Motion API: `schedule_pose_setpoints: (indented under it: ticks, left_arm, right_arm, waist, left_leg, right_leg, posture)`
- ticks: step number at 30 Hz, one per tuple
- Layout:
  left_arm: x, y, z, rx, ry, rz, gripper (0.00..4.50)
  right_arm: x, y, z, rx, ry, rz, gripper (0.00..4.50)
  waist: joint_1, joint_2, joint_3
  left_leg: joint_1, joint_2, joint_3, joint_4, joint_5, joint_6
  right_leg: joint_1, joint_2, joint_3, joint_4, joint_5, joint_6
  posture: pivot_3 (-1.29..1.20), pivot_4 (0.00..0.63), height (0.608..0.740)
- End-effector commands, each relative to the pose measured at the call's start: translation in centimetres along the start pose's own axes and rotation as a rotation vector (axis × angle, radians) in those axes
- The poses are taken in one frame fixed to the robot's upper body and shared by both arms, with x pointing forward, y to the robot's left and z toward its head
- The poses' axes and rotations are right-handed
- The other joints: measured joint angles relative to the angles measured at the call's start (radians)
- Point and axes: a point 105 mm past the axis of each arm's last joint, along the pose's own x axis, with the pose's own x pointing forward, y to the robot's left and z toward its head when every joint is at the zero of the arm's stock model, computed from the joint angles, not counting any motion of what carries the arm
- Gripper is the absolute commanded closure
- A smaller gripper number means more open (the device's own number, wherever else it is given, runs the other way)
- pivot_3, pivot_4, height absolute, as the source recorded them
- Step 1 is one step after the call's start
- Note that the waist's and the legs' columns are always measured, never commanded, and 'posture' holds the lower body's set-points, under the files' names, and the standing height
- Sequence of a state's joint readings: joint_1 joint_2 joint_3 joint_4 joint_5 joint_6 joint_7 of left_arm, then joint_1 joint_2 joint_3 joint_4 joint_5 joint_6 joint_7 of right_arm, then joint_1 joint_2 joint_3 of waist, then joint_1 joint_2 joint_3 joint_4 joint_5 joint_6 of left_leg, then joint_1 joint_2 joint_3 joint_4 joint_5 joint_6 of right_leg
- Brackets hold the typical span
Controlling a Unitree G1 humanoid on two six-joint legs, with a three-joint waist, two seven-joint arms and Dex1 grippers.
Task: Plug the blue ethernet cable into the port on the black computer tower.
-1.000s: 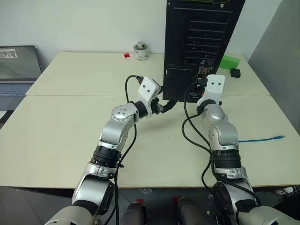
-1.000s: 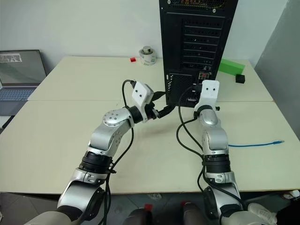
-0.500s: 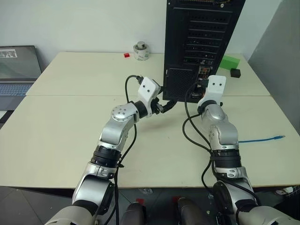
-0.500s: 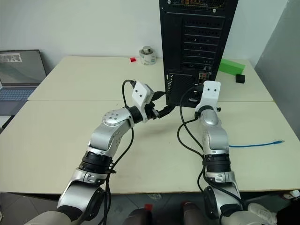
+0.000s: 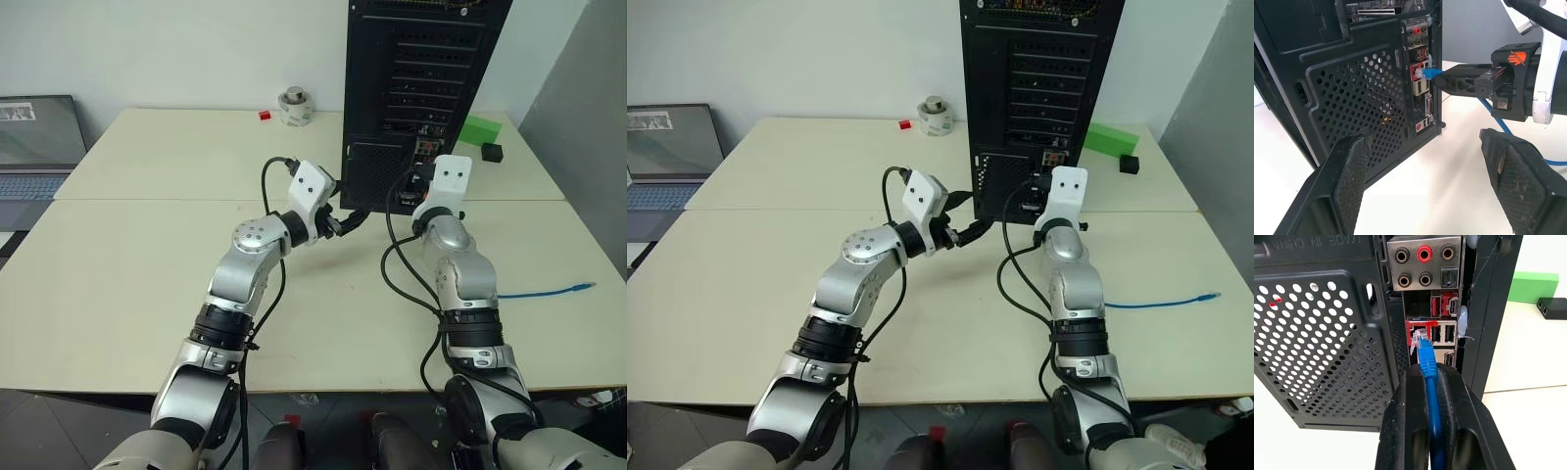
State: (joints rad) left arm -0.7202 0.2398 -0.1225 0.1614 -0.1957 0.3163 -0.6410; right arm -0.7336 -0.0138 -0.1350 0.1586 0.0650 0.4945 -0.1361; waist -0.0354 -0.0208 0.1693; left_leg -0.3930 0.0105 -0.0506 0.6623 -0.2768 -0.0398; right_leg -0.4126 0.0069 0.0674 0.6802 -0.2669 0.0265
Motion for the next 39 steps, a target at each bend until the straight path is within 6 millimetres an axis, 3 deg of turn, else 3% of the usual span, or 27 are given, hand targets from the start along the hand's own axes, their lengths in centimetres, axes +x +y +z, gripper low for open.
schedule_pose_setpoints:
  ticks: [1,16,26,33,39]
  left_arm:
    - [0.1,0.0,1.7,0.041,-0.049,0.002,0.78]
    - [0.1,-0.1,1.7,0.039,-0.050,0.002,0.78]
    - [0.1,0.0,1.6,0.040,-0.049,0.004,0.78]
    - [0.2,0.2,1.5,0.032,-0.041,0.016,0.78]
    - [0.3,0.4,1.8,0.027,-0.047,0.022,0.78]
  right_arm:
    - [0.2,0.4,2.5,0.007,-0.088,0.011,4.50]
    - [0.3,1.6,3.4,0.023,-0.105,0.064,4.50]
    - [0.4,1.4,3.2,0.014,-0.091,0.036,4.50]
    - [-0.3,3.6,3.0,0.037,-0.089,0.067,4.50]
    - [-0.3,4.0,2.9,0.039,-0.085,0.070,4.50]
  waist:
    - [0.000,0.000,0.000]
    - [-0.012,0.000,0.000]
    - [-0.016,0.000,0.000]
    - [-0.020,0.000,0.000]
    - [-0.024,0.000,0.000]
  left_leg:
    - [0.000,0.000,0.000,0.000,0.000,0.000]
    - [0.000,0.000,0.000,0.000,0.000,0.000]
    - [-0.006,0.000,0.001,0.000,0.000,0.000]
    - [-0.006,0.000,0.001,0.000,0.000,0.000]
    - [-0.006,0.001,0.001,0.000,0.000,0.000]
  right_leg:
    - [0.000,0.000,0.000,0.000,0.000,0.000]
    - [0.000,0.000,0.000,0.000,0.000,0.000]
    - [-0.007,0.000,0.001,0.002,0.000,0.000]
    - [-0.007,0.000,0.001,0.002,0.000,0.000]
    - [-0.008,0.000,0.002,0.002,0.000,0.000]
  posture:
    - [0.00,0.150,0.740]
    - [0.00,0.150,0.740]
    - [0.00,0.150,0.740]
    - [0.00,0.150,0.740]
    - [0.00,0.150,0.740]
